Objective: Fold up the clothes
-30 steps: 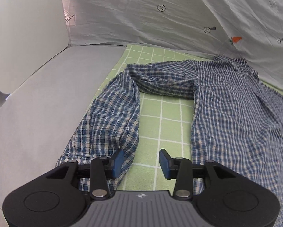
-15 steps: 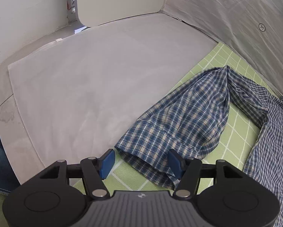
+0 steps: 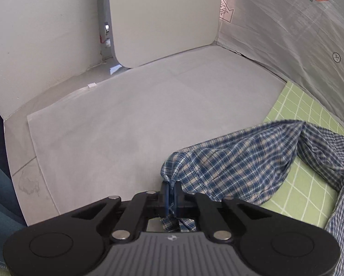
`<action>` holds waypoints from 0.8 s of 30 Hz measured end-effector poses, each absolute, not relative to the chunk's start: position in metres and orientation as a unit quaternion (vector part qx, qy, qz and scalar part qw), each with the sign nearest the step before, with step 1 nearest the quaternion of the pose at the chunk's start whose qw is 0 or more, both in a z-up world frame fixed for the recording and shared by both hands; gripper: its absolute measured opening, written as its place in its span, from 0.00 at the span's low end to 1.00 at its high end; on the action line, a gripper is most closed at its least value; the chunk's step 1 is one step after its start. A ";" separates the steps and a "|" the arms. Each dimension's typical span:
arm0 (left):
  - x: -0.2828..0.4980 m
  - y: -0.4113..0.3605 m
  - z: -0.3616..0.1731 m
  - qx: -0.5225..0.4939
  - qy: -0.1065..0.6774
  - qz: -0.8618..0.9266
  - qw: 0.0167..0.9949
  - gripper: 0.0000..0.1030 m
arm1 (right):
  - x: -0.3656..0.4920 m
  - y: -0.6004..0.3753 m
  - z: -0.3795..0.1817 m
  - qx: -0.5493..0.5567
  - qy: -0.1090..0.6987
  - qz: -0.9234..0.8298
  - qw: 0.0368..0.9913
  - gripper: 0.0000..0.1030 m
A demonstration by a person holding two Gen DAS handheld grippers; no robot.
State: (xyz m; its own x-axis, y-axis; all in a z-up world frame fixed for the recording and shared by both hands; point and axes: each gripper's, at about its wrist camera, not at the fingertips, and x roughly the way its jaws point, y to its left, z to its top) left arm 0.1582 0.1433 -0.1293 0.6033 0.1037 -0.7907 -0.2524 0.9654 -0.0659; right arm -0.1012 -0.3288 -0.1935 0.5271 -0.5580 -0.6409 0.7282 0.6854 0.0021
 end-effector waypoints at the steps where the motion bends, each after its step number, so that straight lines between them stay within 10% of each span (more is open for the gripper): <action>1: 0.166 0.152 -0.123 -0.082 0.424 0.113 0.895 0.04 | -0.101 -0.329 -0.194 0.136 0.313 -0.372 0.863 1.00; 11: 0.235 0.188 -0.098 -0.027 0.389 0.157 0.907 0.07 | -0.102 -0.331 -0.194 0.136 0.313 -0.373 0.863 1.00; 24: 0.203 0.181 -0.129 -0.046 0.444 0.177 0.877 0.60 | -0.102 -0.331 -0.193 0.133 0.314 -0.373 0.863 1.00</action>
State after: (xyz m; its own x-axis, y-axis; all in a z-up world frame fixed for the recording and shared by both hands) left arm 0.2031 0.1811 -0.1290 0.5434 0.2690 -0.7952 -0.3511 0.9333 0.0758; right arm -0.1019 -0.3312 -0.1933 0.5247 -0.5609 -0.6404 0.7277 0.6858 -0.0045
